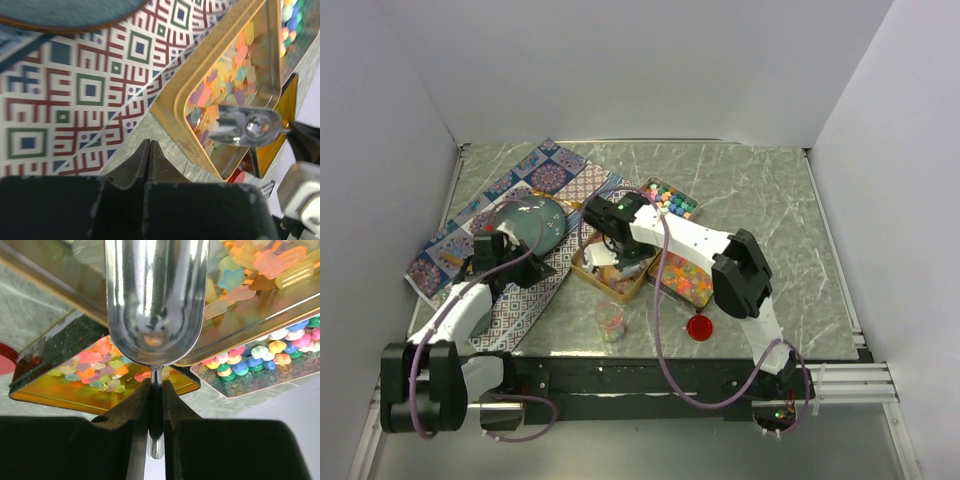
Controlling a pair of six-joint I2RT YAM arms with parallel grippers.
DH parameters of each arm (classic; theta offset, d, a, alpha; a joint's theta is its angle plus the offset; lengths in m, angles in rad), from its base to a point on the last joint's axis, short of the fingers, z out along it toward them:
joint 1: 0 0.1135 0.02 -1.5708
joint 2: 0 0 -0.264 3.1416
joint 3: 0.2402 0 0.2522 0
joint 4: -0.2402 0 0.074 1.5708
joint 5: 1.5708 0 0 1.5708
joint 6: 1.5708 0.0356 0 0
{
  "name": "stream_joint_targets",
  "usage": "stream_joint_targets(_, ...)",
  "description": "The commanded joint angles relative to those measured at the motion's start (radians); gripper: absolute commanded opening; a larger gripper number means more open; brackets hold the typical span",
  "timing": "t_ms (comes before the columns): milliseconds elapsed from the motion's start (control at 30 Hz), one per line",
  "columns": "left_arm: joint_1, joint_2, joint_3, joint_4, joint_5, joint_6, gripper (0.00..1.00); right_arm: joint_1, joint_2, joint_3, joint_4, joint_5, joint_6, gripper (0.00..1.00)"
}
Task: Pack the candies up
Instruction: Scoop the fake candies from the storage box.
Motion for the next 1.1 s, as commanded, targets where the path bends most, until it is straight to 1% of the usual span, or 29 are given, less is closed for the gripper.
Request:
stream_joint_targets(0, -0.056, 0.049, 0.003, 0.088, 0.010, -0.014, 0.01, 0.008, 0.109, 0.163, -0.096, -0.060, 0.100, 0.00)
stream_joint_targets(100, -0.067, 0.103, 0.009, 0.101, -0.013, -0.022, 0.01, 0.014, 0.147, 0.220, -0.116, -0.028, 0.138, 0.00)
stream_joint_targets(400, -0.104, 0.256, 0.050, 0.182, -0.003, -0.028, 0.01, 0.026, 0.164, 0.220, -0.074, -0.042, 0.200, 0.00)
stream_joint_targets(467, -0.113, 0.278, 0.058, 0.193, 0.001, -0.030, 0.01, 0.028, 0.178, 0.237, -0.055, -0.051, 0.230, 0.00)
stream_joint_targets(600, -0.114, 0.319, 0.052, 0.282, 0.049, -0.027, 0.01, 0.026, 0.201, 0.305, -0.005, -0.033, 0.335, 0.00)
stream_joint_targets(700, -0.117, 0.354, 0.035, 0.344, 0.097, -0.027, 0.01, 0.031, 0.190, 0.279, 0.031, -0.030, 0.399, 0.00)
stream_joint_targets(800, -0.124, 0.370, 0.032, 0.384, 0.138, -0.017, 0.01, 0.034, 0.204, 0.285, 0.030, -0.039, 0.421, 0.00)
stream_joint_targets(867, -0.127, 0.378, 0.018, 0.414, 0.149, -0.019, 0.01, 0.032, 0.212, 0.292, 0.041, -0.043, 0.427, 0.00)
stream_joint_targets(933, -0.128, 0.390, 0.004, 0.479, 0.178, -0.040, 0.01, 0.034, 0.219, 0.299, 0.051, -0.069, 0.436, 0.00)
stream_joint_targets(1000, -0.130, 0.401, 0.000, 0.498, 0.192, -0.051, 0.01, 0.035, 0.224, 0.299, 0.065, -0.095, 0.421, 0.00)
stream_joint_targets(1033, -0.133, 0.402, 0.003, 0.500, 0.194, -0.050, 0.01, 0.035, 0.209, 0.283, 0.117, -0.098, 0.410, 0.00)
stream_joint_targets(1067, -0.133, 0.404, 0.009, 0.500, 0.198, -0.045, 0.01, 0.038, 0.193, 0.221, 0.157, -0.099, 0.395, 0.00)
